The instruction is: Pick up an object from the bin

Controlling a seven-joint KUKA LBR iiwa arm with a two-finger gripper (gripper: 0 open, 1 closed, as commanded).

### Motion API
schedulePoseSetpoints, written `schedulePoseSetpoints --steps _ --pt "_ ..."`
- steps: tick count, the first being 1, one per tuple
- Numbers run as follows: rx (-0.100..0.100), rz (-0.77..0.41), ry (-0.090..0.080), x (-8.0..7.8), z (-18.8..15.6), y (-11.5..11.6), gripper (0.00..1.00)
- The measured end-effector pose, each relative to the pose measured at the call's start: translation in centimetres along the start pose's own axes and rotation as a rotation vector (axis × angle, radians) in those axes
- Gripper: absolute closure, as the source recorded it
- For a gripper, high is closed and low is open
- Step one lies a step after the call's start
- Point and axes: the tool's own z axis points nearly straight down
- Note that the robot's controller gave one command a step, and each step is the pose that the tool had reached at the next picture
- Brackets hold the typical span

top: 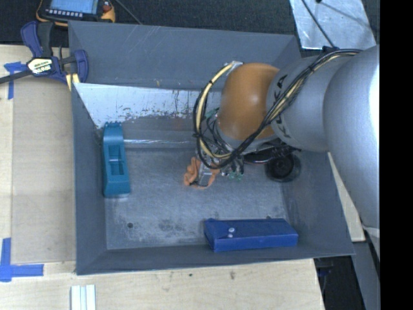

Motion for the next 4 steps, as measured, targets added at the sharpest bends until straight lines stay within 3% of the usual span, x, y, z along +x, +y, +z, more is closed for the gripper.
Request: schedulePoseSetpoints --steps 1,2,3,4 --pt "0.0 0.001 -0.001 -0.8 0.0 -3.6 1.0" --pt "0.005 0.008 -0.003 -0.4 0.1 -4.2 1.0" --pt "0.002 -0.002 -0.005 1.1 0.1 -2.4 1.0" --pt "0.001 0.001 -0.002 2.6 0.1 -4.4 1.0"
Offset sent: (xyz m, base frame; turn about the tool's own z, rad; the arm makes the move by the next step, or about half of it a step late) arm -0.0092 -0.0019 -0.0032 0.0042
